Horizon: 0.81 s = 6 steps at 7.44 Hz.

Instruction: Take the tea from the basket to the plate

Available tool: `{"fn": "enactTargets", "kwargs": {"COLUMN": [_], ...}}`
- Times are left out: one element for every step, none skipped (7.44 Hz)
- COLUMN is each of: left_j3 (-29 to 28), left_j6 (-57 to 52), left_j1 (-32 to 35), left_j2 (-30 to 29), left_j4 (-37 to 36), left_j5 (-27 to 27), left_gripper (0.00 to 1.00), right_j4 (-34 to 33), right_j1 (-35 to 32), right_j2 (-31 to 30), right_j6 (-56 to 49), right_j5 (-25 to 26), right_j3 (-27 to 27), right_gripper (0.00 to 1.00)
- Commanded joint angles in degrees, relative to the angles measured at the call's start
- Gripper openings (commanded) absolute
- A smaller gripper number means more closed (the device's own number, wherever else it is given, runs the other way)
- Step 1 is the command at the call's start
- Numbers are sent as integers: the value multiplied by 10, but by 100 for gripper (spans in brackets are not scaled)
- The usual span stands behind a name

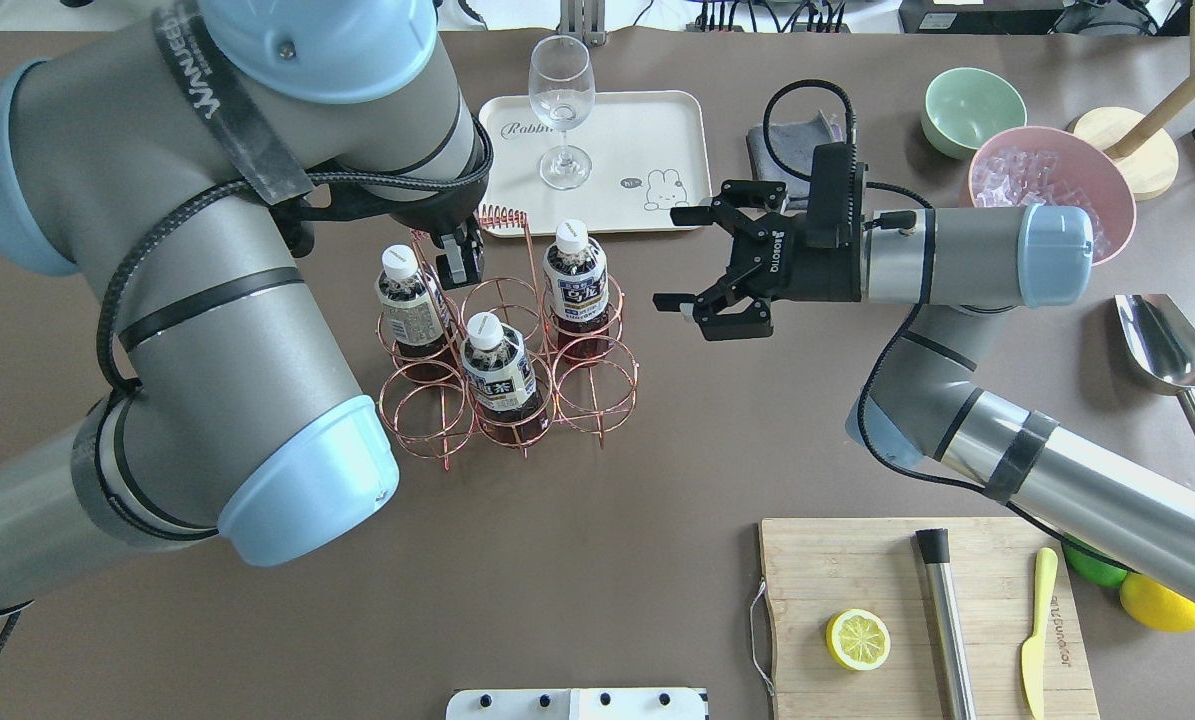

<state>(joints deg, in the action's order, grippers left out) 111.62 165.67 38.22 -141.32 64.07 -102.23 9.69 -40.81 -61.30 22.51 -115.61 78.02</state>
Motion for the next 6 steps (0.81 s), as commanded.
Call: {"fn": "enactTargets", "kwargs": {"left_j3": [0, 0, 0, 0, 0, -1], "left_j6": [0, 0, 0, 0, 0, 0], "left_j1": [0, 0, 0, 0, 0, 0], "left_j2": [0, 0, 0, 0, 0, 0], "left_j4": [0, -1, 0, -1, -1, 0], "left_j5": [0, 0, 0, 0, 0, 0], "left_gripper": [0, 0, 0, 0, 0, 0], "right_j4": [-58, -69, -69, -69, -68, -67], "right_j1": [31, 36, 37, 37, 37, 36], "right_j2": [51, 67, 79, 82, 82, 82], "right_j6": [-3, -4, -5, -5, -5, -5], "right_j5": [35, 40, 42, 43, 43, 43], "right_j3": [-6, -16, -38, -51, -55, -61], "right_gripper": [100, 100, 100, 100, 100, 100]}}
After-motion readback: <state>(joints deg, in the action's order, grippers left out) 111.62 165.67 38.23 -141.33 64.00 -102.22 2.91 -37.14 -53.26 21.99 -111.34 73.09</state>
